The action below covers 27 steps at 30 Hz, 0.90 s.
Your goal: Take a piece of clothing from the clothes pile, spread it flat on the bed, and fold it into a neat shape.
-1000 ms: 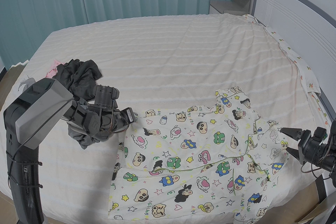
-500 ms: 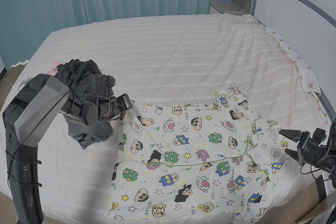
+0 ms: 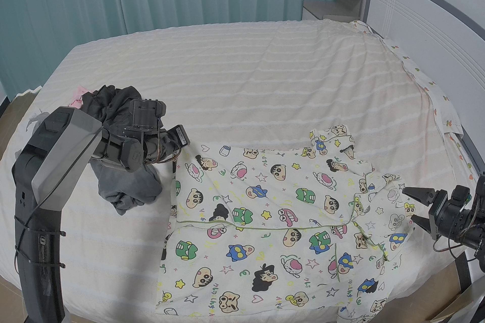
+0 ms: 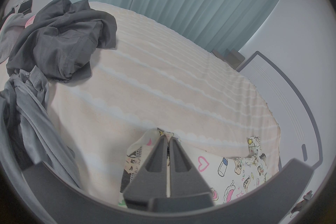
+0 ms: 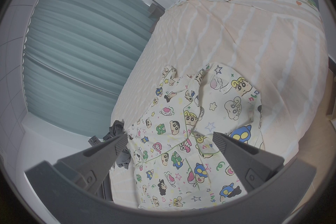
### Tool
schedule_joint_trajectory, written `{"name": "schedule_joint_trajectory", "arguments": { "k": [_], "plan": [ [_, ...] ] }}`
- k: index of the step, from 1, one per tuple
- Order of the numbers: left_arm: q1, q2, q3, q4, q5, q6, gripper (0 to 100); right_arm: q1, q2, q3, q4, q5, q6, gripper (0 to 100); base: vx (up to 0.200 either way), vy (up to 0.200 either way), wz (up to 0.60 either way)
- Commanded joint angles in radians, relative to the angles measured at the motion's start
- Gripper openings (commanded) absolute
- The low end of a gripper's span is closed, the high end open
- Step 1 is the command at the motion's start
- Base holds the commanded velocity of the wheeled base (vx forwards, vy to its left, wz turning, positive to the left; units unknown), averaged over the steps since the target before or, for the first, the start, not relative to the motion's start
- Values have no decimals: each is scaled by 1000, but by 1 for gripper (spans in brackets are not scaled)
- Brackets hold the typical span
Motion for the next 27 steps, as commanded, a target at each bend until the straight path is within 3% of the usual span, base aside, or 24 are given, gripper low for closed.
{"name": "schedule_joint_trajectory", "arguments": {
  "k": [1,21,22,27],
  "plan": [
    [10,16,-34,18,0,1,0,0,1,0,0,1,0,100,0,0,0],
    [29,65,-165,98,0,2,0,0,2,2,0,1,-1,100,0,0,0],
    [29,65,-166,98,0,1,100,0,2,2,0,1,-1,100,0,0,0],
    [33,29,-143,127,0,-4,100,0,-1,6,0,1,-1,100,0,0,0]
  ]
}}
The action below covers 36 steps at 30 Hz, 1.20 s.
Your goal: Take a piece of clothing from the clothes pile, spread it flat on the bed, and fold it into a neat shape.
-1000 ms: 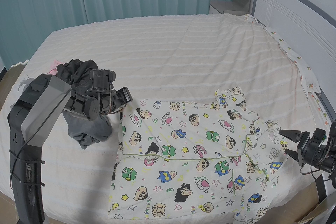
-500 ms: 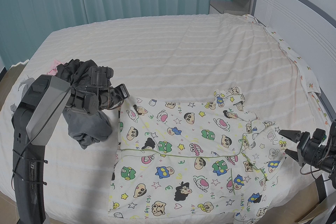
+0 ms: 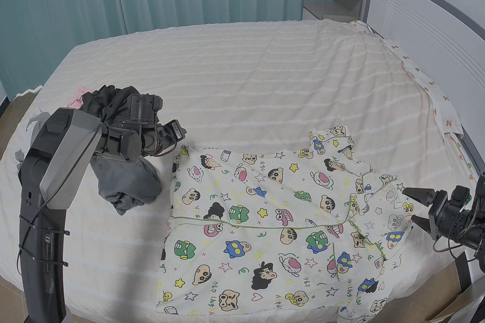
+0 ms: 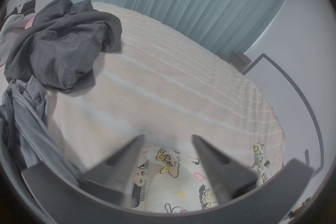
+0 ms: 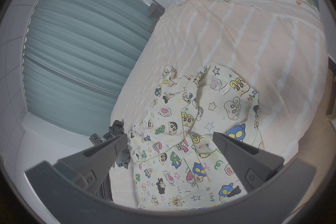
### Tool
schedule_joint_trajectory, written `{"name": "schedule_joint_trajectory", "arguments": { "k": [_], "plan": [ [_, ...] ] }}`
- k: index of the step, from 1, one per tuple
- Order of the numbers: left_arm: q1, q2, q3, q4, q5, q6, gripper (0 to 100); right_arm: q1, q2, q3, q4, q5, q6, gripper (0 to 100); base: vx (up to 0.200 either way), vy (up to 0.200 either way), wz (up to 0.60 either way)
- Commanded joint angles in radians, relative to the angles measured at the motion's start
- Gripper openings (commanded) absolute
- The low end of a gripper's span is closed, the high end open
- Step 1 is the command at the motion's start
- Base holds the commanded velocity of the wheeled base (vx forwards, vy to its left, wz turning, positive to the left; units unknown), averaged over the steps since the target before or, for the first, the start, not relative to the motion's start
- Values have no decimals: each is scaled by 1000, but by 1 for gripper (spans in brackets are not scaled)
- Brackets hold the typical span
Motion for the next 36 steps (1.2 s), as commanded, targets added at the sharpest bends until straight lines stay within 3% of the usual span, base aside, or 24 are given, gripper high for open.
{"name": "schedule_joint_trajectory", "arguments": {
  "k": [1,5,10,11,12,16,17,18,24,31,36],
  "plan": [
    [4,-50,27,27,-3,-6,100,0,-2,6,0,1,-2,100,0,0,0],
    [13,-143,118,52,-20,-6,100,-2,-3,14,0,1,-23,100,0,0,0],
    [15,-359,409,29,-121,-9,100,-2,-5,34,0,-2,-86,100,0,0,0],
    [15,-359,409,29,-121,-9,100,-2,-5,34,0,-2,-86,100,0,0,0],
    [10,-442,541,4,-150,-9,100,-2,-6,45,0,-2,-112,100,0,0,0],
    [-16,-560,783,-105,-155,-17,100,-2,-6,55,0,-4,-133,100,0,0,0],
    [-16,-560,783,-105,-155,-17,100,-2,-6,55,0,-4,-133,100,-200,0,0],
    [-40,-617,915,-174,-153,-37,100,-2,-3,55,0,-4,-135,100,-200,0,0],
    [-126,-761,1210,-296,-151,-114,100,-3,-2,57,1,-4,-135,100,-200,0,0],
    [-182,-812,1379,-355,-148,-144,100,0,3,69,1,-2,-137,100,-200,0,0],
    [-223,-821,1435,-387,-145,-216,100,-2,-2,71,0,-2,-141,100,-200,0,0]
  ]
}}
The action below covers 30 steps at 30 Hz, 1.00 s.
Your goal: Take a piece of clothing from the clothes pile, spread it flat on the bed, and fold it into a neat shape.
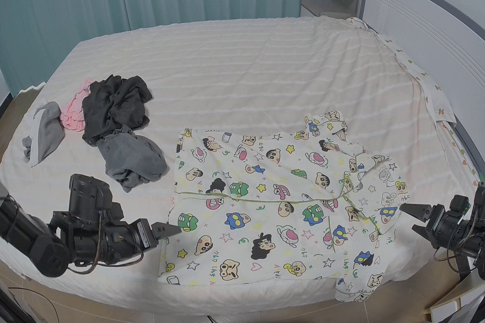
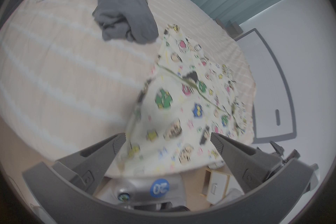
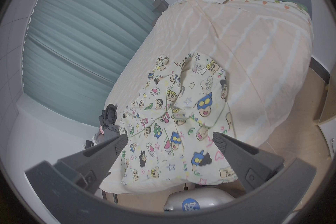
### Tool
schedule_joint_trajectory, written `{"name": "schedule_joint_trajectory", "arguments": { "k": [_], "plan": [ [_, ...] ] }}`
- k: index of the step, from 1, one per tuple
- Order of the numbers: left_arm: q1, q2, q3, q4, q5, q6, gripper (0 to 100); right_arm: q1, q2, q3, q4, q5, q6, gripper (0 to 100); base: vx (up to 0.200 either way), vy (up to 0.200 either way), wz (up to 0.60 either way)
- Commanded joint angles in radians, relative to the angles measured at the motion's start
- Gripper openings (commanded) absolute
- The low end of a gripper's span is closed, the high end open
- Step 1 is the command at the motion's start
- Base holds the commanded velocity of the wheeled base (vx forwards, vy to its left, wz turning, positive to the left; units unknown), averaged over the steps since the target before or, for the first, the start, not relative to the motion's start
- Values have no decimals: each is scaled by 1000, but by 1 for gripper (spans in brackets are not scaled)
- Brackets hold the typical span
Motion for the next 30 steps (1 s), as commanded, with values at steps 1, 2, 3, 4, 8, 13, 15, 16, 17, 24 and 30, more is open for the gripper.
{"name": "schedule_joint_trajectory", "arguments": {
  "k": [1,2,3,4,8,13,15,16,17,24,30],
  "plan": [
    [-71,-89,110,-47,2,-66,100,-1,4,8,-1,0,-7,100,-200,0,0],
    [-71,-89,110,-47,2,-66,100,-1,4,8,-1,0,-7,100,0,0,0],
    [-84,-88,124,-52,2,-91,100,-1,9,8,-1,0,-7,100,0,0,0],
    [-84,-88,124,-52,2,-91,100,-1,9,8,-1,0,-7,100,0,0,0],
    [-96,-51,132,-54,73,-176,100,-4,9,7,-1,0,-7,100,0,0,0],
    [-116,86,130,-106,155,-207,100,-8,21,2,-1,-3,-7,100,0,0,0],
    [-131,132,127,-142,175,-226,100,-10,30,-1,-3,-4,-6,100,0,0,0],
    [-140,153,126,-161,186,-230,100,-13,35,-1,-3,-6,-6,100,0,0,0],
    [-151,179,126,-182,200,-233,100,-14,40,-1,-3,-6,-6,100,0,0,0],
    [-203,350,106,-322,295,-276,100,-13,44,2,-3,-6,-7,100,0,0,0],
    [-193,376,69,-359,301,-293,100,-11,44,4,-3,-6,-7,100,0,0,0]
  ]
}}
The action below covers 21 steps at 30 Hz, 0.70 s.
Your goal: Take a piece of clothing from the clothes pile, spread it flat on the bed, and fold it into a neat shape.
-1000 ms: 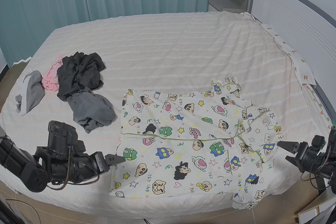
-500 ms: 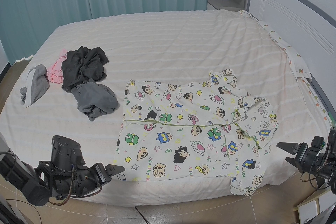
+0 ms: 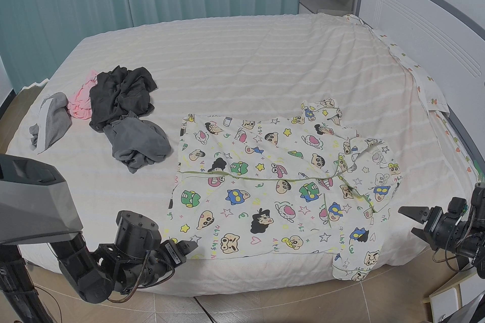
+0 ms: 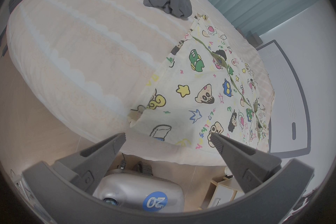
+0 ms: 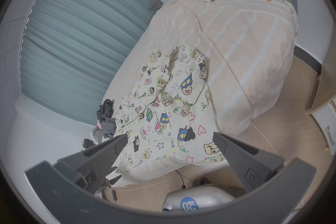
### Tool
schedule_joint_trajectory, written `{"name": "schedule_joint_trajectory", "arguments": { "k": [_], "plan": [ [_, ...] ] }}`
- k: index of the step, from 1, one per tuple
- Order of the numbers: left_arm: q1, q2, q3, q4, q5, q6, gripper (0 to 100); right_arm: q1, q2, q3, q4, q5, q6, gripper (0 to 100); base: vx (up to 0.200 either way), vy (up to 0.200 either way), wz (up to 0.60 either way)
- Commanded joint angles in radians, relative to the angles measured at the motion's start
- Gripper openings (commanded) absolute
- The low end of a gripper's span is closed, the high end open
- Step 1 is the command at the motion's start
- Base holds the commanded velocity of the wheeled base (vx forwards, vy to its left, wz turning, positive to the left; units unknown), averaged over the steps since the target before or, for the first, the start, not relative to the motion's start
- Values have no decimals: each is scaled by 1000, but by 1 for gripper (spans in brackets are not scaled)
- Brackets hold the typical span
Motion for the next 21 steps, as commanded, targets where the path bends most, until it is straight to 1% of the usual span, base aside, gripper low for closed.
{"name": "schedule_joint_trajectory", "arguments": {
  "k": [1,2,5,6,7,12,17,18,21],
  "plan": [
    [-1,70,-26,-4,3,-10,100,2,6,2,0,0,0,100,0,0,0],
    [-1,75,-41,-4,7,-27,100,2,8,2,0,0,0,100,0,0,0],
    [1,84,-61,-5,30,-35,100,2,8,4,0,0,-2,100,0,0,0],
    [1,84,-78,-7,66,-39,100,3,8,5,0,0,-2,100,0,0,0],
    [2,84,-85,-7,77,-39,100,5,9,7,1,0,-5,100,0,0,0],
    [4,83,-102,-7,85,-39,100,8,12,18,1,2,-36,100,0,0,0],
    [4,84,-104,-7,88,-39,100,8,26,18,0,2,-39,100,0,0,0],
    [4,81,-104,-8,86,-39,0,5,34,18,0,2,-39,100,0,0,0],
    [4,78,-99,-21,88,-38,0,-3,52,16,0,2,-39,100,0,0,0]
  ]
}}
